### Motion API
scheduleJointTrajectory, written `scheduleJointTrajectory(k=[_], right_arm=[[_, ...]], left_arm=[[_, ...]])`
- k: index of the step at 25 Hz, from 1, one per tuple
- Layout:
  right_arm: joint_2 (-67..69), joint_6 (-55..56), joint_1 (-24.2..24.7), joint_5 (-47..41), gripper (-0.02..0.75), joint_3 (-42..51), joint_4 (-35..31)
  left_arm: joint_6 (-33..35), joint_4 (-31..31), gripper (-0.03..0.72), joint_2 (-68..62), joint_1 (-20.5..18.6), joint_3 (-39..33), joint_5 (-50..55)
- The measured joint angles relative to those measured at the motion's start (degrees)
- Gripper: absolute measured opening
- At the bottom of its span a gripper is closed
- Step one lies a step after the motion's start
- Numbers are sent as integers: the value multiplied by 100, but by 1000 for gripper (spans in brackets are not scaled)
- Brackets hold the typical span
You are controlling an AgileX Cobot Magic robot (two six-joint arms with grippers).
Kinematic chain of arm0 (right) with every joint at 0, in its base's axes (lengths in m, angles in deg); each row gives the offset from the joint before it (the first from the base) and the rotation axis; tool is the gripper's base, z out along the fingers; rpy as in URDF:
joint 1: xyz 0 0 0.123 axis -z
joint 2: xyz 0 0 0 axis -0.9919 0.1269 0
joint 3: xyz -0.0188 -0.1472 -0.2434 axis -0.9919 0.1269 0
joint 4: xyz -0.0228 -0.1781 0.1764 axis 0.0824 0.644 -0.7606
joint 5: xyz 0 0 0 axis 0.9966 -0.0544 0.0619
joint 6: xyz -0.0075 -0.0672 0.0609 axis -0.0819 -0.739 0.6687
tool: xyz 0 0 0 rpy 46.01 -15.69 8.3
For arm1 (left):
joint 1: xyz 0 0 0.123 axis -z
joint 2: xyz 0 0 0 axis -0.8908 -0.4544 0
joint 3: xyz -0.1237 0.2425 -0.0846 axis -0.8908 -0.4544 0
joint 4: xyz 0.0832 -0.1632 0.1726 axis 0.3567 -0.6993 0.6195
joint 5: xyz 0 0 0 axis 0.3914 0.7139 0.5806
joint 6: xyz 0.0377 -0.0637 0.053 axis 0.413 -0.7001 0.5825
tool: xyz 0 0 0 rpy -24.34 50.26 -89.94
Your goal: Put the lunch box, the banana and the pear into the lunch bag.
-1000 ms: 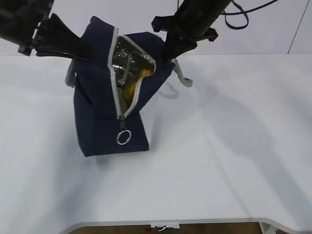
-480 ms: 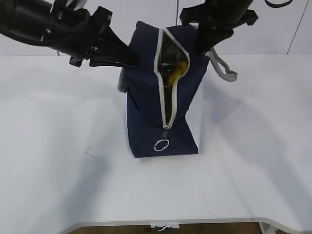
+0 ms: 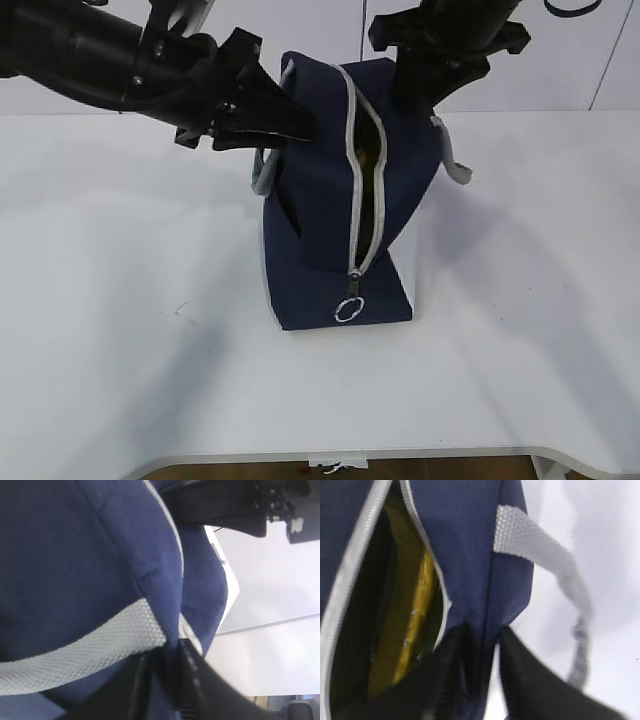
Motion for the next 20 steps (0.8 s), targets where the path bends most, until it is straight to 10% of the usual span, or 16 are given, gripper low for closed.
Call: scheduleJointTrajectory(k=[4, 20], right_arm=[[-13, 22, 0, 0, 394, 0, -8], [-1097, 22, 0, -25, 409, 29, -220]], left_arm=[[29, 19, 276, 0, -29, 89, 258], [-2081, 2804, 291, 143, -461, 1774, 1591]])
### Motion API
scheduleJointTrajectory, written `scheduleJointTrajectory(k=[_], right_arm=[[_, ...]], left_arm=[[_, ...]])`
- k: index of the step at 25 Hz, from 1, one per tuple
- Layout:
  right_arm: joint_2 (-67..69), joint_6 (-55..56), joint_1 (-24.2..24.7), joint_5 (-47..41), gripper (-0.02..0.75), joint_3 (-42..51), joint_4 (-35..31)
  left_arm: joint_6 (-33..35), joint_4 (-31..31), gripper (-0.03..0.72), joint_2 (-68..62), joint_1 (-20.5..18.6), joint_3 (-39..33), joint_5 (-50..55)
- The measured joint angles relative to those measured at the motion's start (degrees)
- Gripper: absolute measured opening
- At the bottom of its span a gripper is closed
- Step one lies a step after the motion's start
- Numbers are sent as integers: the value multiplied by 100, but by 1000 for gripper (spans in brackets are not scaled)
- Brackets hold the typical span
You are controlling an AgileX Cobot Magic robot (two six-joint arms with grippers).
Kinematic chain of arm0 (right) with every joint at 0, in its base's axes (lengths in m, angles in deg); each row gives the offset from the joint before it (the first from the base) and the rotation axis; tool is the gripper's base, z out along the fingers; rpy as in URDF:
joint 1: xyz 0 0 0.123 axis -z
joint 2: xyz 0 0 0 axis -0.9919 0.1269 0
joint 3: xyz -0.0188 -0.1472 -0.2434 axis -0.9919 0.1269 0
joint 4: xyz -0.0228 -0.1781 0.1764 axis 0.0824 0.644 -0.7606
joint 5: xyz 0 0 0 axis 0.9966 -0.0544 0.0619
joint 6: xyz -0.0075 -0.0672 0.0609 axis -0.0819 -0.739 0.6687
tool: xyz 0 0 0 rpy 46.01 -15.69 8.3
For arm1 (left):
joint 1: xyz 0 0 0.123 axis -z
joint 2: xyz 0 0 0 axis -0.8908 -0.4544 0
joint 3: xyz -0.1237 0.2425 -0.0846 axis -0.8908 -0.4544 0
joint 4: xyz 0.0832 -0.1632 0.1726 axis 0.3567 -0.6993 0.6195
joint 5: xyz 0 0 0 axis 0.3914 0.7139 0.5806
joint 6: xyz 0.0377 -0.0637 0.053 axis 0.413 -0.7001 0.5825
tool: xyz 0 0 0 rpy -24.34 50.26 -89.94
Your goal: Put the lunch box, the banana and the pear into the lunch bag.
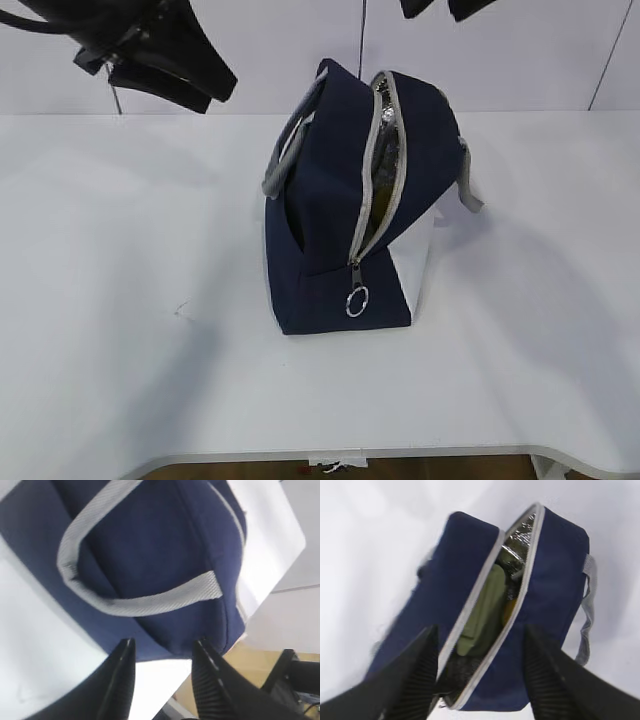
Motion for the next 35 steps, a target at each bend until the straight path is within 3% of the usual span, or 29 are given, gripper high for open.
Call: scheduleJointTrajectory(k=[7, 13, 24, 28, 35], right_arm=[[-914, 0, -97, 0, 410, 337, -89], [-1953, -113, -258, 187, 410, 1751, -52], [-4009, -758, -258, 3563, 410, 5743, -52], [-4038, -809, -258, 4319, 410, 6396, -52], [-3391, -1118, -270, 5414, 410, 6466, -62]], left_arm=[[-767, 1439, 281, 580, 86, -1, 72], [-1029, 1791, 278, 1058, 129, -16, 135], [-1345, 2066, 277, 2222, 129, -1096, 182], [-1350, 2190, 277, 2244, 129, -1133, 182], [-1359, 2216, 277, 2249, 129, -1141, 182]])
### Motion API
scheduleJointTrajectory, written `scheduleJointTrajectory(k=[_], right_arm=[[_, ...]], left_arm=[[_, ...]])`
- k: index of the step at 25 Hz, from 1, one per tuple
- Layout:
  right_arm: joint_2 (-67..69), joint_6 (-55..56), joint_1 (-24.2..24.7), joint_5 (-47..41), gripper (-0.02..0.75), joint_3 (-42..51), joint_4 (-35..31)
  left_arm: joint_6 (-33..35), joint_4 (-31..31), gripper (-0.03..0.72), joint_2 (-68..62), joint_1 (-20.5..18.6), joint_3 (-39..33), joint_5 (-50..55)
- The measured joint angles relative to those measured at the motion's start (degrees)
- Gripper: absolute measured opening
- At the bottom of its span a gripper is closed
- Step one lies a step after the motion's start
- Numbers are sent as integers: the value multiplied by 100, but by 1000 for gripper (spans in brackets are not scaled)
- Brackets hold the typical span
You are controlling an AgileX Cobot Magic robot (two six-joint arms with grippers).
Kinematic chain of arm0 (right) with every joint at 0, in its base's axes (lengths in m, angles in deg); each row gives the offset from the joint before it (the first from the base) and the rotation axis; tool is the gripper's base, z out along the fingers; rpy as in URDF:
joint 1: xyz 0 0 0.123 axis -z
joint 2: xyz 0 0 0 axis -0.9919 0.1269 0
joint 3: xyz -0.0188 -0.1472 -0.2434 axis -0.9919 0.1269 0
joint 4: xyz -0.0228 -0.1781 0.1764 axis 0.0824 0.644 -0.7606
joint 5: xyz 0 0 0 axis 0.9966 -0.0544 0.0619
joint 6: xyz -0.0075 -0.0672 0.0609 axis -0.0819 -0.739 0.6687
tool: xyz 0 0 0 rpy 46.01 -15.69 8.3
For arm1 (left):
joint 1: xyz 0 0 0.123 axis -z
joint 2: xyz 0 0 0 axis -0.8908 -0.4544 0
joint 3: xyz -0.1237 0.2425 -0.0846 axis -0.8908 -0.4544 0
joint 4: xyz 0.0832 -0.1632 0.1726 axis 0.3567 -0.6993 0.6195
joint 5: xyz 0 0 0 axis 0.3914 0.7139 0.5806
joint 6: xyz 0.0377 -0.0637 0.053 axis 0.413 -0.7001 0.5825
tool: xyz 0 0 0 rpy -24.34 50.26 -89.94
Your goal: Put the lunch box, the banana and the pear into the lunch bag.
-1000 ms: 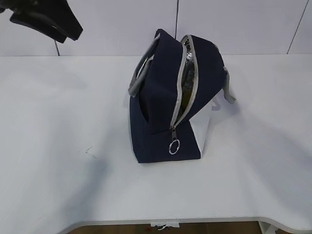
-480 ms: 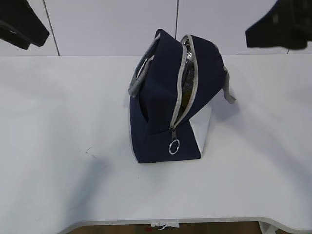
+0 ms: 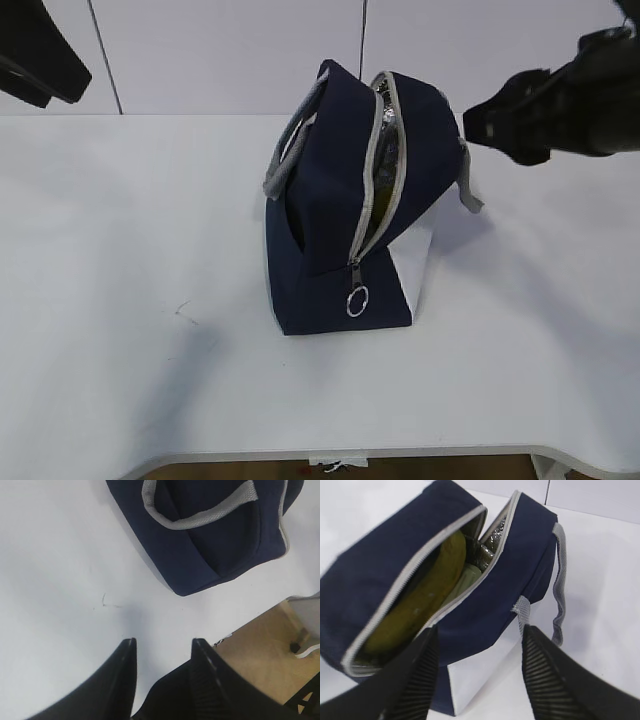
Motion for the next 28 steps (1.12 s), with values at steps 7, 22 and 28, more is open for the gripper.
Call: scheduleJointTrajectory(k=[7, 22, 28], right_arm=[[411, -736, -733, 2024, 410, 1197, 0], [919, 460, -1865, 5542, 410, 3384, -124], [1847, 1026, -1865, 6387, 410, 3476, 120]], left_arm=[[0, 61, 268, 0, 0, 0, 0], [0, 146, 249, 0, 0, 0, 0], [0, 146, 249, 0, 0, 0, 0]])
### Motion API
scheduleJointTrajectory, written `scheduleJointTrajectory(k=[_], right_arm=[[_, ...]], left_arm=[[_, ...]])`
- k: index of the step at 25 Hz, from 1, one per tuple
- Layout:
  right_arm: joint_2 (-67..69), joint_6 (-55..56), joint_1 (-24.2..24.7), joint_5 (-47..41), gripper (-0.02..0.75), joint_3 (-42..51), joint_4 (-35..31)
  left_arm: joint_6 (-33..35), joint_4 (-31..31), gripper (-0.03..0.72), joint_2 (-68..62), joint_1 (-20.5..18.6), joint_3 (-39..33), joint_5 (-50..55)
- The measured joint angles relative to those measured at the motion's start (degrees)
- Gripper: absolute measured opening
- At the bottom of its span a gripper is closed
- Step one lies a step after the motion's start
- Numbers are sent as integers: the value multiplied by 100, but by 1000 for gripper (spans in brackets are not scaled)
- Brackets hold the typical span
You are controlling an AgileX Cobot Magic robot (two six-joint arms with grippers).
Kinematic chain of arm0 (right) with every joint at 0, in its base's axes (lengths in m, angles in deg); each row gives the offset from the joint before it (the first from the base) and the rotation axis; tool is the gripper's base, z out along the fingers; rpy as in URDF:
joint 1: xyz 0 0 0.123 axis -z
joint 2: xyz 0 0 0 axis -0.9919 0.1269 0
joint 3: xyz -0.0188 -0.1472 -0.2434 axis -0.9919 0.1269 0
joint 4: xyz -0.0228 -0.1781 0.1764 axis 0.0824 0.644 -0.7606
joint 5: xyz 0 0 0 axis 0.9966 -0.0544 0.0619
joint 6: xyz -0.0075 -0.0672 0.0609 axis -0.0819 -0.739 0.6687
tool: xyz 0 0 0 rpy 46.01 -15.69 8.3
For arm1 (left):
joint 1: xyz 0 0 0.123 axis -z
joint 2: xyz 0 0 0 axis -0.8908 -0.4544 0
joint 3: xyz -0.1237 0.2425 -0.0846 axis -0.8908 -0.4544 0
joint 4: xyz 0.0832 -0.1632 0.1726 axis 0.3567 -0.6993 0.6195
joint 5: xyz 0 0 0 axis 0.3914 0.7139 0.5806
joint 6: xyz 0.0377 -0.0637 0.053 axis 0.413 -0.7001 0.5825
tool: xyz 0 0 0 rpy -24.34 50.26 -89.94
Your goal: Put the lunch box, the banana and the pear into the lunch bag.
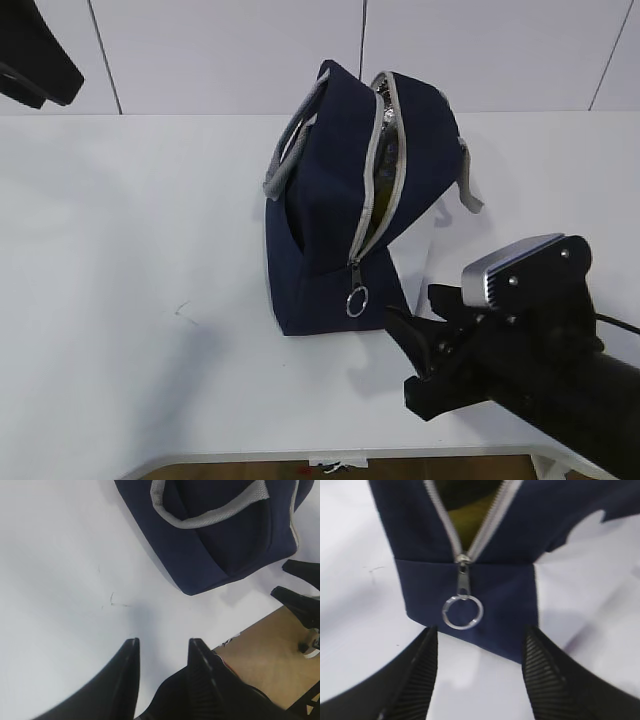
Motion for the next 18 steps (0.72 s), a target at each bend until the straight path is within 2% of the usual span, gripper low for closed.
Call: scheduleJointTrajectory(k=[4, 7, 18], right_arm=[[617, 137, 0, 967, 410, 0, 690], [958, 226, 0, 1363, 410, -10, 1087], [1675, 379, 0, 1596, 410, -420, 809]], left_arm=[[0, 0, 249, 0, 0, 0, 0], [0, 0, 249, 0, 0, 0, 0], [0, 0, 239, 0, 0, 0, 0]])
